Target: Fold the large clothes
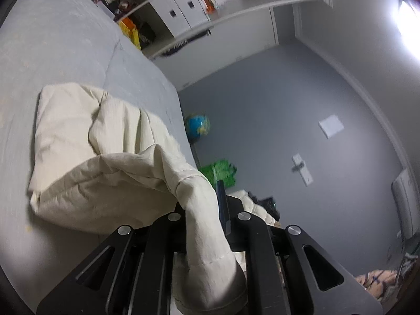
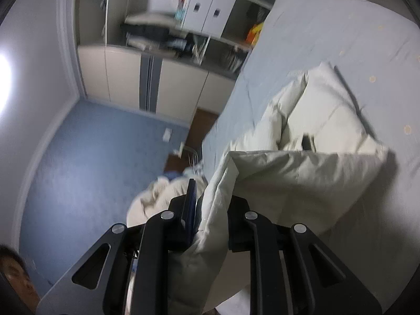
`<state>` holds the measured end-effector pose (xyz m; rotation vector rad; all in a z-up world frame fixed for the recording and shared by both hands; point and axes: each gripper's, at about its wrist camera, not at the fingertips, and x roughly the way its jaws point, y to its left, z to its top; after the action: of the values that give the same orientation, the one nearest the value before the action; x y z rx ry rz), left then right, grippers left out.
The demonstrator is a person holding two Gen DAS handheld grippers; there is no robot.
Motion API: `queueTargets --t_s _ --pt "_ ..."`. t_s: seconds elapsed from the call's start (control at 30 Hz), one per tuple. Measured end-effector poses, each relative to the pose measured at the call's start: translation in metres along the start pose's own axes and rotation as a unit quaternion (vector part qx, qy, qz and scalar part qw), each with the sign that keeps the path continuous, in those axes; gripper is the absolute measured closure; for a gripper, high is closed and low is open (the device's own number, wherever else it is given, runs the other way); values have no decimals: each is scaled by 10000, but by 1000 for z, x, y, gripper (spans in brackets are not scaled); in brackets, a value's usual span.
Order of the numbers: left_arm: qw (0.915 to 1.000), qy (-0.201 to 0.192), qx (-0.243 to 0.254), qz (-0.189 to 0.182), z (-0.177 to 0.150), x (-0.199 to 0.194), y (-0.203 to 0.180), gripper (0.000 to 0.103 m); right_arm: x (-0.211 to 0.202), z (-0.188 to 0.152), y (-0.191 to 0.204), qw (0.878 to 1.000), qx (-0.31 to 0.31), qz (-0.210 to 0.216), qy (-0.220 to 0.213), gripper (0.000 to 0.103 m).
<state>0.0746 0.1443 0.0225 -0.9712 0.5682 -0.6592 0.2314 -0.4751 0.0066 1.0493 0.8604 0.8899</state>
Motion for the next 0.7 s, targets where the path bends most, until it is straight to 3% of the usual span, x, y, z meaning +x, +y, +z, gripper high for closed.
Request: queueTargets --t_s 0.23,0.53,0.7 --pt "9976 -447 -529 -91 37 13 29 91 16 43 -34 9941 735 -321 -734 87" --pt "9895 -676 -1273 128 74 35 76 86 74 83 -77 9810 1392 -966 -940 87" --pt "9765 -789 -1993 237 85 44 114 76 103 94 -111 9709 1775 -1325 -913 87"
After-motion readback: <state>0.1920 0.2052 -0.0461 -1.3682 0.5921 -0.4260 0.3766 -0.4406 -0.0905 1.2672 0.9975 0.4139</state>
